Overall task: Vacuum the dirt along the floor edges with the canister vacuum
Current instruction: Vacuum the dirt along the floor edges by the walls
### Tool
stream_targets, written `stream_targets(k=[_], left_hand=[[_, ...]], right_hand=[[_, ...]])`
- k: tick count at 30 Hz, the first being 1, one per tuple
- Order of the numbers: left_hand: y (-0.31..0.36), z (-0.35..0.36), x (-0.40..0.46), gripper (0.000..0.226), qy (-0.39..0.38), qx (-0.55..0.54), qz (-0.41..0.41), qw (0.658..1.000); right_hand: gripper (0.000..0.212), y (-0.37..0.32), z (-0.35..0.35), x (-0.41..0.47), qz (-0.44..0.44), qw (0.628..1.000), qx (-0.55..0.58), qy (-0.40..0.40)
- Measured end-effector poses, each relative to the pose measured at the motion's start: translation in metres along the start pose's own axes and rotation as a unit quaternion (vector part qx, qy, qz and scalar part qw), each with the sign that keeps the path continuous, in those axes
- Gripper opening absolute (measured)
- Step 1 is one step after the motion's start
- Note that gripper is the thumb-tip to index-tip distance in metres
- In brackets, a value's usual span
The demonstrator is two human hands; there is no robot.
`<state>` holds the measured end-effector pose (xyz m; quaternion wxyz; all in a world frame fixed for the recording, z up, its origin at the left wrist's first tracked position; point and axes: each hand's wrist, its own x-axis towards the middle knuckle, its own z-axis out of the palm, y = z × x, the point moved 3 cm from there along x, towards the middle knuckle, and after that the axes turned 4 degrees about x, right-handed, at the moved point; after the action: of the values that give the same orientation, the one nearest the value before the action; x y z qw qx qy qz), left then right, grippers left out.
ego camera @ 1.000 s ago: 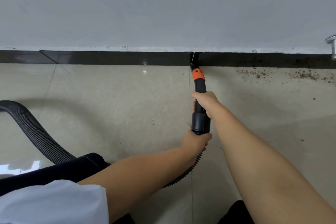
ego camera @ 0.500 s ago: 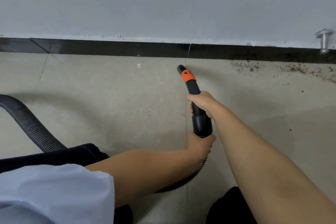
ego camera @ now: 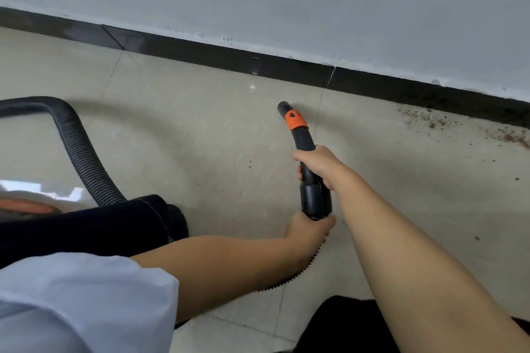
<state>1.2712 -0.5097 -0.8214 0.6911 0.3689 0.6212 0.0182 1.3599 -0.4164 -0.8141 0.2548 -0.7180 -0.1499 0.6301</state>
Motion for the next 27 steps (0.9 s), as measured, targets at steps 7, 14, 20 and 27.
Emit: stream_targets(k=[7, 14, 20, 27], left_hand=[[-0.008, -0.028, -0.046, 0.023, -0.04, 0.043, -0.032, 0.998], [-0.041, -0.052, -0.082, 0.035, -0.027, 0.066, -0.062, 0.996], [-0.101, -0.052, -0.098, 0.019, -0.092, 0.029, -0.051, 0.994], [-0.121, -0.076, -0.099, 0.03, -0.034, 0.014, -0.04, 0.999]], right_hand=[[0.009, 0.021, 0.022, -0.025, 0.028, 0.998, 0.051, 0.0], [0.009, 0.046, 0.058, -0.057, 0.059, 0.995, 0.07, -0.032], [0.008, 0.105, 0.082, -0.069, 0.038, 0.998, 0.052, -0.021], [0.009, 0.107, 0.116, -0.077, 0.02, 0.997, 0.055, -0.047]])
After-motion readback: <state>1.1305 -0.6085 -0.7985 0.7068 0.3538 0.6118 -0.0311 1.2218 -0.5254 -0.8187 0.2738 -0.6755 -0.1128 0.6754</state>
